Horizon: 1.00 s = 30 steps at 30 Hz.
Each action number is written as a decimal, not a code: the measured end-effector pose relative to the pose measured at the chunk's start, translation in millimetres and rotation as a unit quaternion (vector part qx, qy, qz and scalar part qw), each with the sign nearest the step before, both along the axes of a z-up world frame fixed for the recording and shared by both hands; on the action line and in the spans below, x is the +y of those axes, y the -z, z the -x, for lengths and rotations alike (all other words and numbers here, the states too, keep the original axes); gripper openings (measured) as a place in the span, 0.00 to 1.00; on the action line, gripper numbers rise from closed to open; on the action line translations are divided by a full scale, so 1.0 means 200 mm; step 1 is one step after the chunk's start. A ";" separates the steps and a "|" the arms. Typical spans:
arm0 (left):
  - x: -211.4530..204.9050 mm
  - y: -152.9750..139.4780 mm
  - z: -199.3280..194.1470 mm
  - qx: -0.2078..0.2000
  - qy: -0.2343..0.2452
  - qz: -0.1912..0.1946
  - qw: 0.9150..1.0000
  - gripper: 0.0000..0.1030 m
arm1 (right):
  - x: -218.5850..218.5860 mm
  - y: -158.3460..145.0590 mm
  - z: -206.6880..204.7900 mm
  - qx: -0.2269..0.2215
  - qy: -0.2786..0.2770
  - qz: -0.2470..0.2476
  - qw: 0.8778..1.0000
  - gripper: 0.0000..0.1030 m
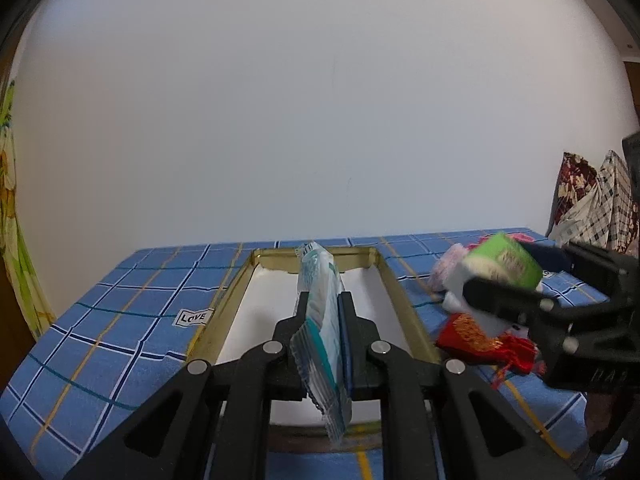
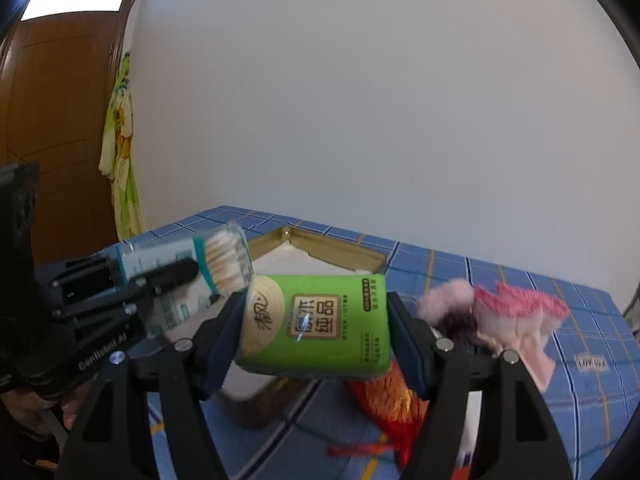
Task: Organize soft objects
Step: 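Lower both packs into the gold tin and open both tools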
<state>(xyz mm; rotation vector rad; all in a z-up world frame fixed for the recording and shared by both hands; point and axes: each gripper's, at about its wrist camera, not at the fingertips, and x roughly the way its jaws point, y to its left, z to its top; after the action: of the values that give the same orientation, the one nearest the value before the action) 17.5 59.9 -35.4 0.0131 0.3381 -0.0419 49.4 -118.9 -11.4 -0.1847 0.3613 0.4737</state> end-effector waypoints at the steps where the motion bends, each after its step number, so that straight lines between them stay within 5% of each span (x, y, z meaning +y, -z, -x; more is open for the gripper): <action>1: 0.02 -0.01 -0.03 0.005 -0.004 -0.001 1.000 0.13 | 0.01 -0.01 -0.03 0.000 -0.001 0.003 1.000 0.68; 15: 0.17 -0.15 -0.41 0.061 -0.021 -0.018 0.998 0.13 | 0.17 -0.01 -0.54 0.070 0.000 0.016 0.997 0.68; 30: 0.19 -0.06 -0.74 0.152 -0.023 -0.040 0.987 0.13 | 0.33 0.12 -0.85 0.121 0.004 0.070 0.990 0.68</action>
<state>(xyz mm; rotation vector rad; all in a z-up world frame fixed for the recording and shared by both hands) 164.6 97.3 -23.2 0.0781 0.6444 0.0163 219.5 -53.3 -36.4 -0.2617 0.6343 0.4645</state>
